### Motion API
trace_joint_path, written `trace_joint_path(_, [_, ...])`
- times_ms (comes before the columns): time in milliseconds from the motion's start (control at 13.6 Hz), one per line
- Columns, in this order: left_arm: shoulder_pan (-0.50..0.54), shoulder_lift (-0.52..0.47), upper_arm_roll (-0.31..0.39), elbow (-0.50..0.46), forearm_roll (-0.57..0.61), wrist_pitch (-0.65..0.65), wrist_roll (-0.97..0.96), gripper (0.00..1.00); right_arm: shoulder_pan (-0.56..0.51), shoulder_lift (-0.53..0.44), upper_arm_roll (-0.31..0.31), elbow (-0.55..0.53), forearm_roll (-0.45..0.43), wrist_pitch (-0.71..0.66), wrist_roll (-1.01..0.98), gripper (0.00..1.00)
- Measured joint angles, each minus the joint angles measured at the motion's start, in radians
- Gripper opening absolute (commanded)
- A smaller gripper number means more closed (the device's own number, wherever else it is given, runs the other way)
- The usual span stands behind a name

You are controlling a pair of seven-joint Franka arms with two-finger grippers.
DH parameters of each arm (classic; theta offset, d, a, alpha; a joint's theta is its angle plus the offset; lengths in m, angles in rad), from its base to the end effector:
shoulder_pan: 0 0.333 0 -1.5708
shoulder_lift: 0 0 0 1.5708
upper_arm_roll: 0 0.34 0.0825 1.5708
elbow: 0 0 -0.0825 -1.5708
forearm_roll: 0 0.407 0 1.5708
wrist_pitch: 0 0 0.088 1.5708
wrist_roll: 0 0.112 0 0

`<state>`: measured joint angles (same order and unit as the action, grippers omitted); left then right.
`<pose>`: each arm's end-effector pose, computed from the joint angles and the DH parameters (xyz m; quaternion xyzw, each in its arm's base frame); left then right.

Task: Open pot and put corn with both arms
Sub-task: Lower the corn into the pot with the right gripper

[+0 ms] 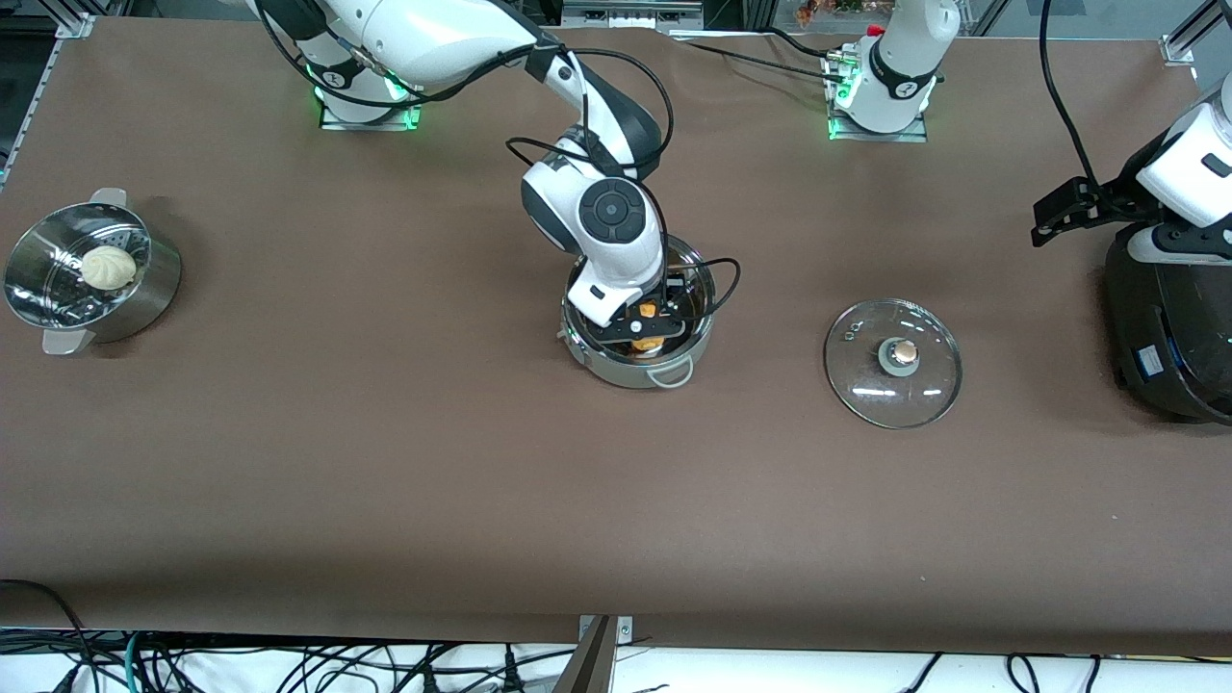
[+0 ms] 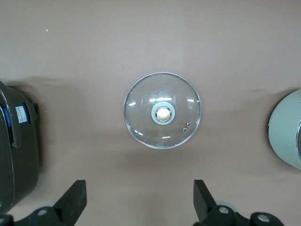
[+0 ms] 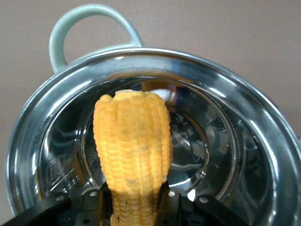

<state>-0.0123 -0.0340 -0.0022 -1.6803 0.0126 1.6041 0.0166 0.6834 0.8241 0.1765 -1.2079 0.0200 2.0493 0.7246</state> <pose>0.5661 -0.0069 0.6116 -0.9996 0.0159 0.0211 0.0063 0.5484 0.5784 0.2924 -0.9966 -0.0343 0.0420 0.0615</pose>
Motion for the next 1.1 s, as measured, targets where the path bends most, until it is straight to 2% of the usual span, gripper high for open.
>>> trace_joint_path(586, [0.0,0.0,0.0,0.0,0.0,0.0,0.0,1.0,0.001,0.035,-0.002,0.0,0.0,0.059,0.005,0.0])
trace_joint_path(659, [0.0,0.0,0.0,0.0,0.0,0.0,0.0,1.0,0.001,0.038,-0.002,0.0,0.0,0.061,0.005,0.04])
trace_joint_path(733, [0.0,0.0,0.0,0.0,0.0,0.0,0.0,1.0,0.001,0.04,-0.002,0.0,0.0,0.063,0.005,0.73])
trace_joint_path(806, [0.0,0.0,0.0,0.0,0.0,0.0,0.0,1.0,0.001,0.042,-0.002,0.0,0.0,0.065,0.006,1.0])
trace_joint_path(1099, [0.0,0.0,0.0,0.0,0.0,0.0,0.0,1.0,0.001,0.043,-0.003,0.001,0.0,0.073,0.006,1.0])
